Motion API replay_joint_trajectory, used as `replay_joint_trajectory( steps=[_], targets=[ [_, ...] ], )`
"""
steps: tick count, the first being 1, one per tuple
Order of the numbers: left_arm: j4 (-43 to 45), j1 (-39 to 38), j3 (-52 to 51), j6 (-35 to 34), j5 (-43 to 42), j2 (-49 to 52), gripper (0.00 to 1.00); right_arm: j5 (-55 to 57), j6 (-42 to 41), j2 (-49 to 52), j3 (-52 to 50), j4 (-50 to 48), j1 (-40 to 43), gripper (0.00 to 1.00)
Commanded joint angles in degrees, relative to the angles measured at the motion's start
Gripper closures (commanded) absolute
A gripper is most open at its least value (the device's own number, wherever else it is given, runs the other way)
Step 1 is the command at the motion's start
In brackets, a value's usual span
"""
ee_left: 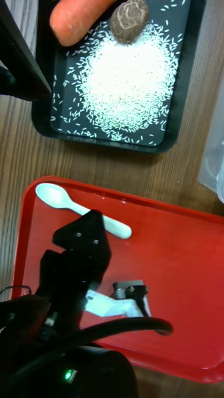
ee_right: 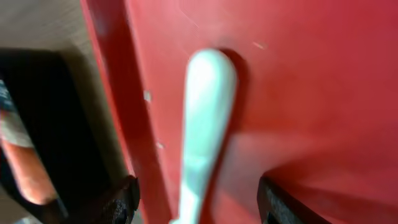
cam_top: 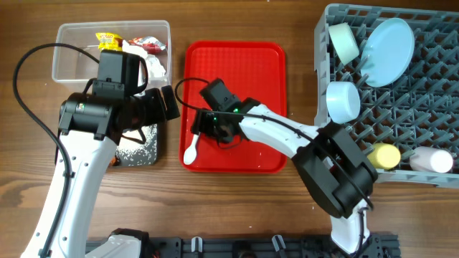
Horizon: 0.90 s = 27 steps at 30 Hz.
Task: Sort waste into correct bins and load items into the dishwasher rack
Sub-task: 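Grasp the white spoon on the red tray with the right gripper, then drop the white spoon into the dish rack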
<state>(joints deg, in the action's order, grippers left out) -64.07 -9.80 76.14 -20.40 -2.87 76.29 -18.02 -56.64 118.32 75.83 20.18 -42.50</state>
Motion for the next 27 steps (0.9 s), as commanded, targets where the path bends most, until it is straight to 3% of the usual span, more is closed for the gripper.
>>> replay_joint_trajectory(
  steps=[1, 4, 6, 11, 16, 21, 24, 27],
  targets=[
    [0.2, -0.2, 0.7, 0.5, 0.6, 0.0, 0.0, -1.4, -3.6, 7.3, -1.2, -2.6, -0.5, 0.38],
    [0.2, -0.2, 0.7, 0.5, 0.6, 0.0, 0.0, -6.1, -5.3, 10.4, -1.2, -7.6, -0.5, 0.45],
    [0.2, -0.2, 0.7, 0.5, 0.6, 0.0, 0.0, -6.8, -5.5, 11.1, -1.2, -7.7, -0.6, 0.55],
    [0.2, -0.2, 0.7, 0.5, 0.6, 0.0, 0.0, -7.0, -5.2, 11.2, -1.2, -7.7, -0.7, 0.96],
    [0.2, -0.2, 0.7, 0.5, 0.6, 0.0, 0.0, -7.4, -4.8, 11.2, -1.2, -7.8, -0.1, 0.96],
    [0.2, -0.2, 0.7, 0.5, 0.6, 0.0, 0.0, -8.6, 1.9, 7.6, -1.2, -9.5, 9.0, 0.96],
    [0.2, -0.2, 0.7, 0.5, 0.6, 0.0, 0.0, -8.4, 6.6, 0.9, -1.2, -8.7, 15.9, 0.96],
    [0.2, -0.2, 0.7, 0.5, 0.6, 0.0, 0.0, -2.9, 11.6, -13.0, -1.2, -4.2, 24.0, 0.96]
  ],
)
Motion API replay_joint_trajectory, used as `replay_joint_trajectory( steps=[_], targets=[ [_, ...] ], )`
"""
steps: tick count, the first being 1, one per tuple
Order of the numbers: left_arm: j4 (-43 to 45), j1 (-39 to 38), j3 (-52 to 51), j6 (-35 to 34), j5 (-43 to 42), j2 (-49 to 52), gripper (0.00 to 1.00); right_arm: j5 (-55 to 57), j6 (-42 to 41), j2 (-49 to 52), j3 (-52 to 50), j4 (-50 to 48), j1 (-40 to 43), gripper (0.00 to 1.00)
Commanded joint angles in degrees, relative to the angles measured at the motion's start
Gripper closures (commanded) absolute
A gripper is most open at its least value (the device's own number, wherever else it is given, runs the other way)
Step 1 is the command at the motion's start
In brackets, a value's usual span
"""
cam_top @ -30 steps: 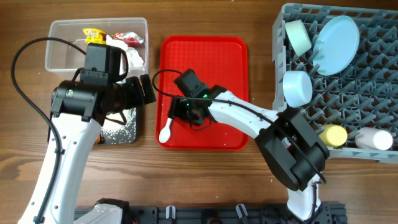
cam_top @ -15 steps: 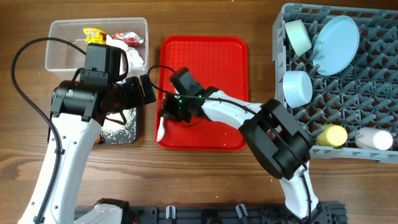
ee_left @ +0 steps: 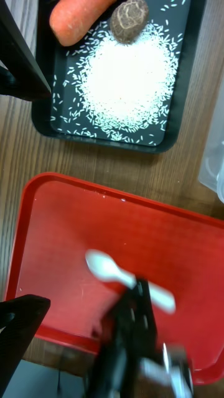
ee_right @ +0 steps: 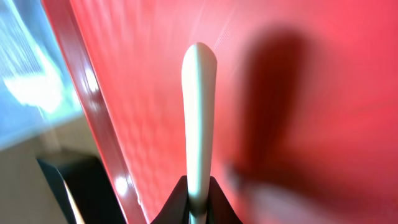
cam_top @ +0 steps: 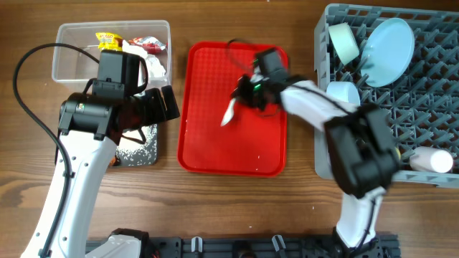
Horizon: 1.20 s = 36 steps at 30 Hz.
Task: Sort waste into correct bins and load items into the dishwasher rack
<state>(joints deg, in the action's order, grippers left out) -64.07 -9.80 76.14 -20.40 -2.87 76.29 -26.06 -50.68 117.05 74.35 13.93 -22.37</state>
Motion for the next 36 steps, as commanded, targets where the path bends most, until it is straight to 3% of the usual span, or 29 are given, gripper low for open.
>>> replay_joint_trajectory(
  steps=[1, 5, 7, 8, 11, 16, 17, 18, 19, 20, 25, 27, 29, 30, 33, 36],
  targets=[
    [0.2, -0.2, 0.7, 0.5, 0.6, 0.0, 0.0, 8.1, 7.4, -18.3, 0.3, 5.6, 7.4, 0.96],
    [0.2, -0.2, 0.7, 0.5, 0.6, 0.0, 0.0, 20.2, 4.8, -36.7, 0.3, 23.2, 23.4, 0.96],
    [0.2, -0.2, 0.7, 0.5, 0.6, 0.0, 0.0, 25.1, 4.7, -40.5, 0.3, 34.1, 35.1, 0.96],
    [0.2, -0.2, 0.7, 0.5, 0.6, 0.0, 0.0, 26.7, 5.9, -40.2, -1.7, 39.7, 45.6, 0.96],
    [0.2, -0.2, 0.7, 0.5, 0.6, 0.0, 0.0, 26.0, 4.5, -40.1, -9.9, 35.8, 53.5, 0.96],
    [0.2, -0.2, 0.7, 0.5, 0.6, 0.0, 0.0, 23.1, 0.2, -40.1, -18.2, 26.3, 56.6, 0.96],
    [0.2, -0.2, 0.7, 0.5, 0.6, 0.0, 0.0, 23.1, -0.8, -40.1, -18.5, 26.2, 56.6, 0.83],
    [0.2, -0.2, 0.7, 0.5, 0.6, 0.0, 0.0, 23.2, -0.7, -40.1, -18.5, 26.1, 56.6, 0.41],
    [0.2, -0.2, 0.7, 0.5, 0.6, 0.0, 0.0, 23.3, -0.7, -40.1, -18.5, 25.7, 56.6, 0.1],
    [0.2, -0.2, 0.7, 0.5, 0.6, 0.0, 0.0, 23.0, -0.8, -40.1, -18.4, 25.6, 56.6, 0.03],
    [0.2, -0.2, 0.7, 0.5, 0.6, 0.0, 0.0, 20.6, 0.4, -47.6, -15.0, 25.6, 56.6, 0.01],
    [0.2, -0.2, 0.7, 0.5, 0.6, 0.0, 0.0, 12.8, 8.0, -55.7, -12.5, 24.1, 56.6, 0.01],
    [0.2, -0.2, 0.7, 0.5, 0.6, 0.0, 0.0, -8.3, 26.5, -64.8, -9.9, 17.2, 56.1, 0.0],
    [0.2, -0.2, 0.7, 0.5, 0.6, 0.0, 0.0, -12.8, 29.8, -67.6, -9.7, 16.7, 55.6, 0.0],
    [0.2, -0.2, 0.7, 0.5, 0.6, 0.0, 0.0, -14.4, 24.4, -75.1, -9.8, 17.0, 55.1, 0.0],
    [0.2, -0.2, 0.7, 0.5, 0.6, 0.0, 0.0, -14.4, 21.6, -76.1, -9.9, 17.0, 55.1, 0.0]
  ],
)
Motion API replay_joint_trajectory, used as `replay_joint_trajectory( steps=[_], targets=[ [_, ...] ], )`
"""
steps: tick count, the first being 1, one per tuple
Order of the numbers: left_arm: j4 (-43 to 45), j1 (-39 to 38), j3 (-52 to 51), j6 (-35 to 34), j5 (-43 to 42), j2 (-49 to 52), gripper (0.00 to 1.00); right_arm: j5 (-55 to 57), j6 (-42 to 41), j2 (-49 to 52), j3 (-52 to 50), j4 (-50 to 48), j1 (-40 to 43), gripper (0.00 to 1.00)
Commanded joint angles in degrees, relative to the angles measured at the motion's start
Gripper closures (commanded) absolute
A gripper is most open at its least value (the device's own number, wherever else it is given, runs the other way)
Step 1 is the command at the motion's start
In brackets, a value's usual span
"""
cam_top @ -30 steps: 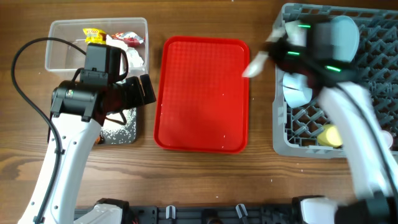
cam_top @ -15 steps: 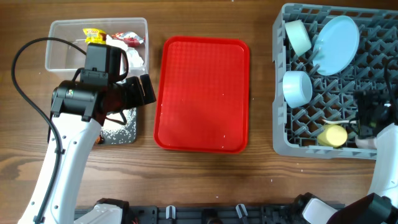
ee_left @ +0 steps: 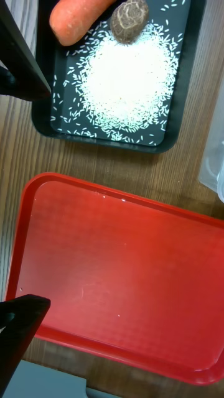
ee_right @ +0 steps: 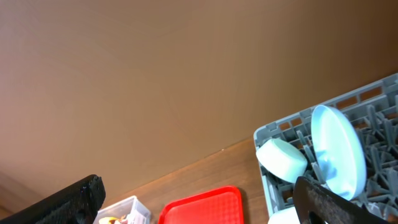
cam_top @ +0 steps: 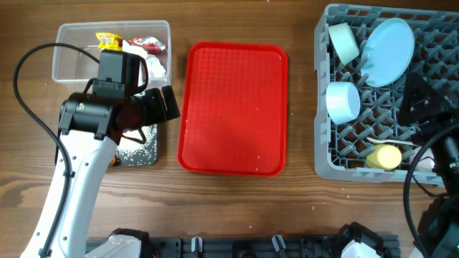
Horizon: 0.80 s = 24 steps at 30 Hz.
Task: Sort waste into correct bins and load items into the dishwasher rack
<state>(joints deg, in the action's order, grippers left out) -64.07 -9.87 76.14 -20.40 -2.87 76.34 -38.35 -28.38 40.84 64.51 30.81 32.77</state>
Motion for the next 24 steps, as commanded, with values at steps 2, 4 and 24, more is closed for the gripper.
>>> replay_joint_trajectory(
  steps=[2, 4, 24],
  targets=[
    [0.2, -0.2, 0.7, 0.5, 0.6, 0.0, 0.0, -2.2, -0.7, 1.2, 0.0, 0.1, -0.1, 0.0],
    [0.2, -0.2, 0.7, 0.5, 0.6, 0.0, 0.0, -1.1, -0.7, 1.5, -0.1, 0.1, -3.1, 0.0],
    [0.2, -0.2, 0.7, 0.5, 0.6, 0.0, 0.0, 44.9, 13.3, -38.7, -60.3, -31.2, -39.7, 0.0]
  ],
)
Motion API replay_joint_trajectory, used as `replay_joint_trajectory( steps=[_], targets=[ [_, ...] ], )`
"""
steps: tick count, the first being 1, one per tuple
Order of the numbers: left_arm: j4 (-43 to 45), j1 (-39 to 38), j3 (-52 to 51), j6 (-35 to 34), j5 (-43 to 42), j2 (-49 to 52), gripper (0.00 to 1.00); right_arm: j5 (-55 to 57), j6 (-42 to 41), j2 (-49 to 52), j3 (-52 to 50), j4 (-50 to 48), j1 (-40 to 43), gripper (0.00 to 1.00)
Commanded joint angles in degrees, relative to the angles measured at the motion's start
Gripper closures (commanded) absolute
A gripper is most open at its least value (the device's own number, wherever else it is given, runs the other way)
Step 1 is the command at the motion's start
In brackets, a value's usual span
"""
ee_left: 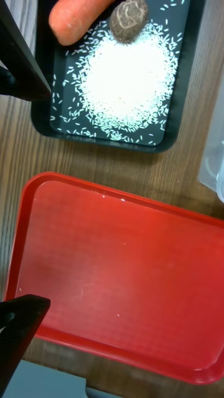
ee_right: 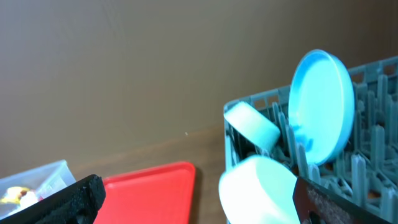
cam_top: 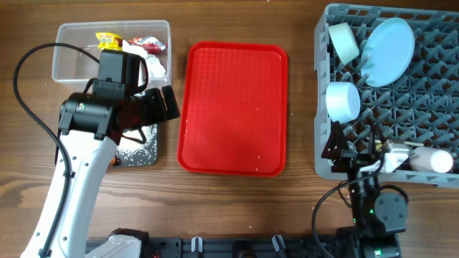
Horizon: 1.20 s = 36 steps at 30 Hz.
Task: Sort waste into correct bins and load items into the dishwasher rack
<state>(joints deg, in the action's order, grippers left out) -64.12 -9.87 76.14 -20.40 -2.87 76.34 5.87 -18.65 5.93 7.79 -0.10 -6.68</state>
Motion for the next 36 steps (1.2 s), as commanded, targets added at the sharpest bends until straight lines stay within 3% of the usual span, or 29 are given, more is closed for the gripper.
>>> replay_joint_trajectory(
  steps=[1, 19, 23, 25, 30, 32, 34, 36],
  targets=[
    [0.2, -0.2, 0.7, 0.5, 0.6, 0.0, 0.0, 0.0, 4.7, -5.3, -5.1, -0.3, -0.2, 0.0],
    [0.1, -0.2, 0.7, 0.5, 0.6, -0.4, 0.0, -1.3, 4.5, -5.3, -7.5, -0.8, -0.2, 0.0],
    [-0.6, -0.3, 0.7, 0.5, 0.6, -3.7, 0.0, -1.3, 4.5, -5.3, -7.5, -0.8, -0.2, 0.0],
    [0.5, -0.3, -0.8, 0.7, 1.6, -9.9, 0.0, -1.3, 4.5, -5.3, -7.5, -0.8, -0.2, 0.0],
    [26.9, 4.9, -27.5, 0.7, 0.9, -37.2, 0.0, -1.4, 4.5, -5.3, -7.5, -0.8, -0.2, 0.0],
    [42.6, 8.9, -41.6, 1.7, -4.1, -46.7, 0.0, -1.4, 4.5, -5.3, -7.5, -0.8, -0.2, 0.0],
    [60.1, 11.0, -55.1, 8.3, -13.1, -53.5, 0.0, -1.3, 4.5, -5.3, -7.5, -0.8, -0.2, 0.0],
    [68.8, 10.9, -63.0, 8.5, -13.3, -57.4, 0.0, -1.4, 4.5, -5.3, -7.5, -0.8, -0.2, 0.0]
  ],
)
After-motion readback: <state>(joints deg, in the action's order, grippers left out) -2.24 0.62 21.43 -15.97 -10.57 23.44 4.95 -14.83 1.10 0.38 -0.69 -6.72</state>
